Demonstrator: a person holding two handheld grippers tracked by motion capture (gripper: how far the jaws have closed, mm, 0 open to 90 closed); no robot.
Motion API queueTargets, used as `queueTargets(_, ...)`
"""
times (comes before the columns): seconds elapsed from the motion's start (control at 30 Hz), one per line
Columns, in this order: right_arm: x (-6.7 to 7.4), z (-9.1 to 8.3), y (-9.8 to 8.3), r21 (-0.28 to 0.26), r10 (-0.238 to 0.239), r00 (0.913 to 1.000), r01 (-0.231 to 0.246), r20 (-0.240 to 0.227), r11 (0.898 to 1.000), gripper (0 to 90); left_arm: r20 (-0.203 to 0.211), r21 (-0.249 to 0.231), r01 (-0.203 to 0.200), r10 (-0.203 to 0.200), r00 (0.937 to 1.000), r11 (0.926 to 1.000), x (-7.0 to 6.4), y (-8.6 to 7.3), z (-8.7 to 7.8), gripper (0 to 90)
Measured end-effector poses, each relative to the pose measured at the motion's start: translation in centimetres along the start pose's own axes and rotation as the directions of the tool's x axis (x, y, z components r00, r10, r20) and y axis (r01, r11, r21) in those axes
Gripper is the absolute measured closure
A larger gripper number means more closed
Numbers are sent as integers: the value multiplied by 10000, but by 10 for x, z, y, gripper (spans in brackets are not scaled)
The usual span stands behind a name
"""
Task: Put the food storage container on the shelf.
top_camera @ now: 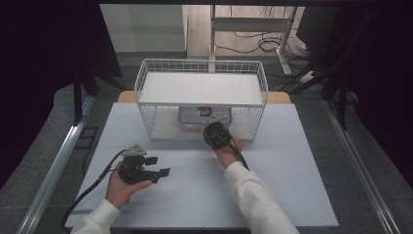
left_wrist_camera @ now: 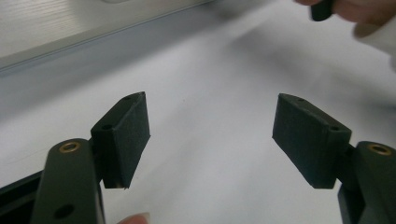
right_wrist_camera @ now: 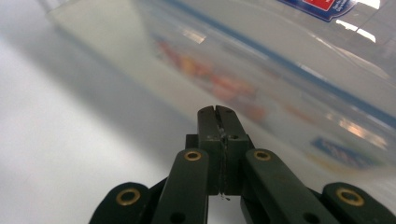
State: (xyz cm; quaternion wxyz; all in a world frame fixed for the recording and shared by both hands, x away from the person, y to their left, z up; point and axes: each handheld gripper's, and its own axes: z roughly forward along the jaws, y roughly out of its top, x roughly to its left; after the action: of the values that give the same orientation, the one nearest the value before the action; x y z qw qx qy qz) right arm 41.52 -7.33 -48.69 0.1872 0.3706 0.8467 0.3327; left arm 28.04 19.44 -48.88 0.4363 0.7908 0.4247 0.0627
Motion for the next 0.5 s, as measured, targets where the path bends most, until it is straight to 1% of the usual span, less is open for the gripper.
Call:
queueTargets(0.1, 1, -21, -9, -80, -331, 9993, 329, -153, 9994, 889, -45, 14, 16, -16, 10000, 10000, 0, 0, -1, 271)
queueTargets(0.17, -2, -38, -18, -129, -302, 9987, 297, -404, 9995, 889, -36, -48, 96, -96, 9999, 9999, 1, -1, -1, 271)
queueTargets(0.23, -6, -56, -29, -148, -308, 9982, 301, -524, 9994, 889, -54, -31, 113, -113, 9999, 9999, 2, -1, -2, 271)
queueTargets(0.33, -11, -82, -49, -348, -196, 9960, 166, -873, 9993, 888, -102, -65, 140, -140, 9998, 9999, 2, -1, -2, 272)
queueTargets(0.4, -14, -98, -64, -532, -224, 9953, 174, -943, 9984, 888, -129, -37, 139, -139, 9998, 9999, 2, -1, -2, 271)
queueTargets(0.5, -20, -116, -86, -505, -351, 9938, 299, -1057, 9983, 888, -166, -38, 154, -155, 9997, 9999, 2, -1, -1, 272)
